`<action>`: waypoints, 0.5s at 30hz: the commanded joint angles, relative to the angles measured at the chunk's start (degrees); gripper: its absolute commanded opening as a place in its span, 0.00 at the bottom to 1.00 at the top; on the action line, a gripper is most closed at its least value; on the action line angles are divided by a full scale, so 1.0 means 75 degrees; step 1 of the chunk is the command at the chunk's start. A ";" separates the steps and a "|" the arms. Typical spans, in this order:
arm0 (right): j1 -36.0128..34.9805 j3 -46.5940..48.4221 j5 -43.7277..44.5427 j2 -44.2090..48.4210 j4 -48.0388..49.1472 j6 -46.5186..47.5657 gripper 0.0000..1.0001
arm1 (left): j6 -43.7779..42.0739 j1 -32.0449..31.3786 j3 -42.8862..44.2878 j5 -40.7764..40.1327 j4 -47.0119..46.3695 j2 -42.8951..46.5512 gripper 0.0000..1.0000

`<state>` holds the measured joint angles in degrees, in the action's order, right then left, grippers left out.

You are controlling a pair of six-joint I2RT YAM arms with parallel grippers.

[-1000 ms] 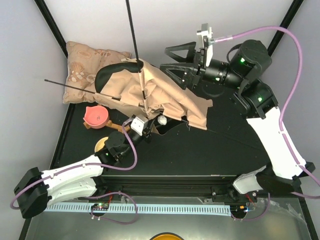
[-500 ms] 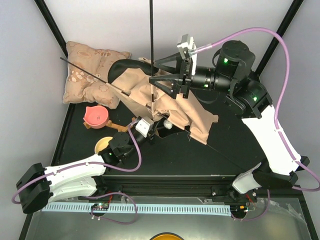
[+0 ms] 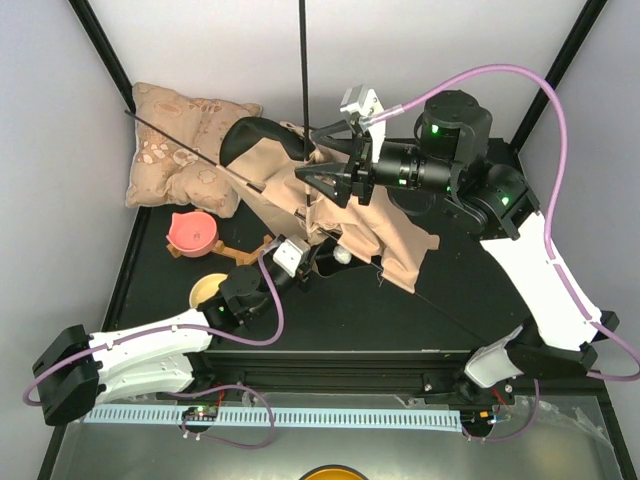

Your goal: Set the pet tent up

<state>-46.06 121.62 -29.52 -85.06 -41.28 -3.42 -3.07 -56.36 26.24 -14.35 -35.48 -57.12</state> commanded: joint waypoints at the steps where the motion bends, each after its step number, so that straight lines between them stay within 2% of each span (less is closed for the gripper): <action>1: -0.0078 -0.0397 0.0741 0.0450 0.0012 0.0450 0.85 | 0.0157 -0.0082 0.0301 -0.0065 0.0125 0.0025 0.02; 4: -0.0062 -0.1166 0.1430 0.1093 0.0633 0.0459 0.93 | 0.0191 -0.0091 0.0298 -0.0091 0.0113 0.0050 0.02; 9: -0.0073 -0.2085 0.1828 0.1808 0.0889 0.0357 0.94 | 0.0177 -0.0103 0.0304 -0.0115 0.0065 0.0038 0.02; 11: -0.0074 -0.2070 0.1642 0.1735 0.0595 0.0441 0.91 | 0.0145 -0.0114 0.0316 -0.0104 0.0061 0.0025 0.02; 15: -0.0076 -0.1911 0.1227 0.1444 0.0198 0.0603 0.78 | 0.0108 -0.0126 0.0333 -0.0091 0.0056 0.0006 0.02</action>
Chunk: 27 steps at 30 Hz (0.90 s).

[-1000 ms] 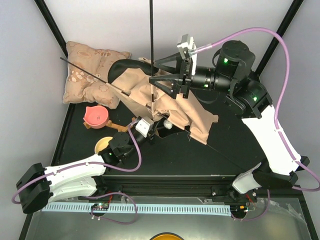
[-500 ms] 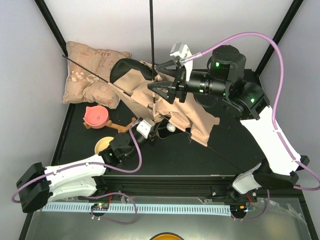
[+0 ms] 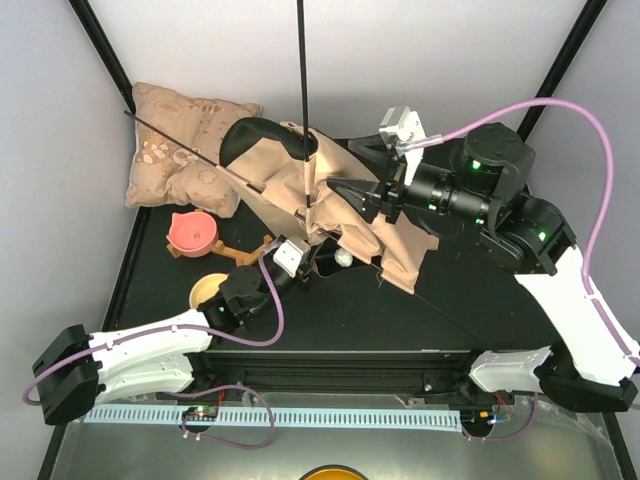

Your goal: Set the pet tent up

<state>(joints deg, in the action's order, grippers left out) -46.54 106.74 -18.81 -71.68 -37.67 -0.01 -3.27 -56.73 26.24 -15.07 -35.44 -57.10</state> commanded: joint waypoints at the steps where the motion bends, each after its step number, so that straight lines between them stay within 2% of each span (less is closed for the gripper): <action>1: -0.0006 0.0112 -0.0320 -0.0394 -0.0322 0.0156 0.73 | 0.0131 -0.0077 0.0344 0.0011 0.0050 -0.0013 0.02; 4: -0.0015 0.0255 -0.0411 -0.0518 -0.0347 0.0134 0.65 | 0.0125 -0.0088 0.0377 0.0017 0.0090 -0.0001 0.02; 6: -0.0005 0.0511 -0.0393 -0.0662 -0.0454 0.0164 0.54 | 0.0119 -0.0106 0.0381 0.0008 0.0112 0.0006 0.02; 7: -0.0015 0.0698 -0.0389 -0.0749 -0.0537 0.0184 0.41 | 0.0110 -0.0111 0.0380 0.0006 0.0109 -0.0009 0.02; 9: -0.0011 0.1137 -0.0304 -0.0899 -0.0635 0.0081 0.07 | 0.0087 -0.0129 0.0380 -0.0042 0.0111 -0.0025 0.02; 10: -0.0009 0.1360 -0.0211 -0.0895 -0.0551 -0.0034 0.02 | 0.0085 -0.0134 0.0391 -0.0078 0.0112 -0.0056 0.02; 14: -0.0005 0.1107 0.0070 -0.0390 0.0679 -0.0637 0.01 | 0.0147 -0.0135 0.0349 -0.0211 0.0069 -0.0105 0.02; 20: -0.0003 -0.0390 0.1148 0.0709 0.3049 -0.1718 0.01 | 0.0223 -0.0137 0.0335 -0.0258 0.0036 -0.0125 0.02; 23: 0.0005 -0.0582 0.1205 0.0798 0.3450 -0.1994 0.01 | 0.0219 -0.0135 0.0306 -0.0276 0.0010 -0.0132 0.02; 27: 0.0000 -0.0317 0.0898 0.0686 0.3302 -0.2134 0.01 | 0.0185 -0.0141 0.0150 -0.0261 -0.0192 -0.0090 0.02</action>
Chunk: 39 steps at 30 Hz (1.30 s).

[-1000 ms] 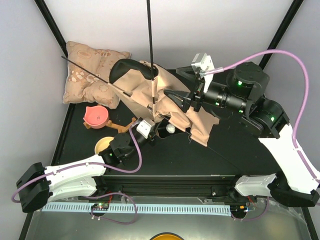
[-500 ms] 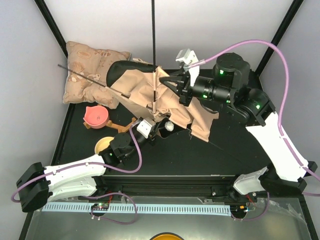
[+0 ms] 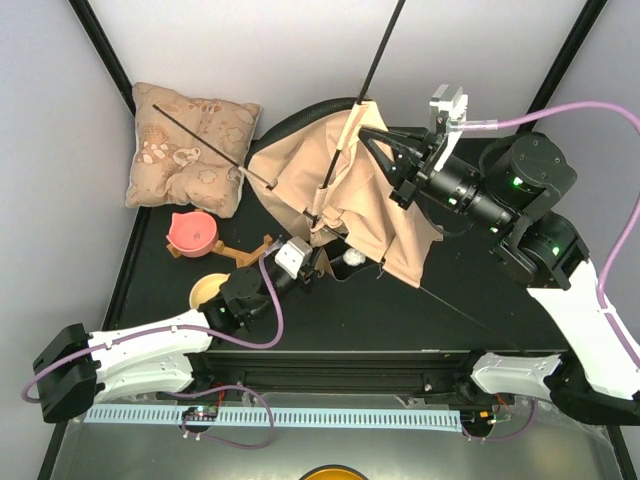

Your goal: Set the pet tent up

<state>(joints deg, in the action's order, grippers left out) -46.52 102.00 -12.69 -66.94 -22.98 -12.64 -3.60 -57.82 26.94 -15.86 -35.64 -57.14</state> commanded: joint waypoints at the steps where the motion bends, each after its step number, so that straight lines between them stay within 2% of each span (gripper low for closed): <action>1: 0.0003 0.0322 0.0131 0.0058 0.1326 -0.0457 0.01 | 0.0214 0.0010 0.0002 -0.0156 -0.0218 -0.0066 0.02; 11: 0.0027 0.0379 0.1150 0.0237 0.0644 -0.0434 0.01 | 0.0308 0.0007 -0.1144 -0.0093 -0.0936 0.0477 0.02; 20: 0.0308 0.0557 0.2014 0.0142 0.0220 -0.0628 0.01 | 0.0691 0.0006 -0.2158 -0.0351 -0.0303 0.1745 0.02; 28: 0.1116 0.0648 0.1873 -0.0045 0.0205 -0.1025 0.01 | 0.1619 0.0010 -0.2828 -0.1026 0.0260 0.2506 0.02; 39: 0.2214 -0.0421 0.0769 0.0033 0.1282 -0.2263 0.01 | 0.2517 0.0010 -0.2956 -0.1430 0.1212 0.2601 0.01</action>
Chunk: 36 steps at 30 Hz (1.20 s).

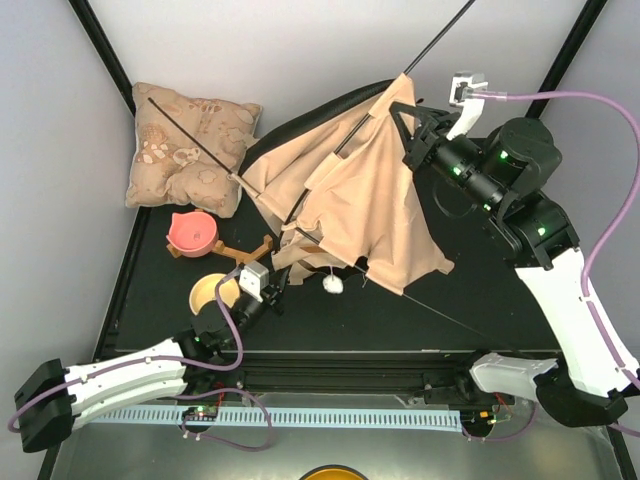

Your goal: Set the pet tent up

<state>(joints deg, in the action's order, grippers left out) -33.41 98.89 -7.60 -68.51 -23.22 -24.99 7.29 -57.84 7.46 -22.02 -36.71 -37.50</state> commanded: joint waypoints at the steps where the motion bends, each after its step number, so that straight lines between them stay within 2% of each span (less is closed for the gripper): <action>1: 0.0597 -0.0013 -0.0016 0.0235 0.1404 -0.0781 0.01 | 0.1127 0.0013 -0.0382 -0.0607 0.1439 0.0000 0.02; 10: 0.1886 -0.0080 -0.1343 -0.0115 0.2107 -0.2306 0.01 | 0.1464 0.0013 -0.0583 -0.0410 0.1867 0.0226 0.02; 16: 0.2267 -0.0315 -0.1938 -0.0275 0.2338 -0.2644 0.01 | 0.1473 0.0013 -0.0647 -0.0147 0.2070 0.0269 0.02; 23: 0.3184 -0.0409 -0.2582 -0.0411 0.2682 -0.3424 0.01 | 0.1460 0.0013 -0.0776 0.0133 0.2412 0.0491 0.01; 25: 0.3212 -0.0448 -0.2833 -0.0483 0.2864 -0.3509 0.01 | 0.1437 0.0019 -0.0807 0.0217 0.2425 0.0501 0.02; 29: 0.2968 -0.0750 -0.4232 -0.0649 0.3967 -0.3987 0.01 | 0.1184 0.0003 -0.0647 0.0797 0.2235 0.0272 0.02; 36: 0.2826 -0.1454 -0.4190 0.0024 0.3968 -0.3594 0.01 | 0.1139 -0.0010 -0.0485 0.0823 0.1460 -0.0783 0.02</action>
<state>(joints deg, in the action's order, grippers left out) -13.13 88.18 -41.93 -72.36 -1.19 -52.80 12.47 -57.84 5.78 -16.43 -31.81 -38.02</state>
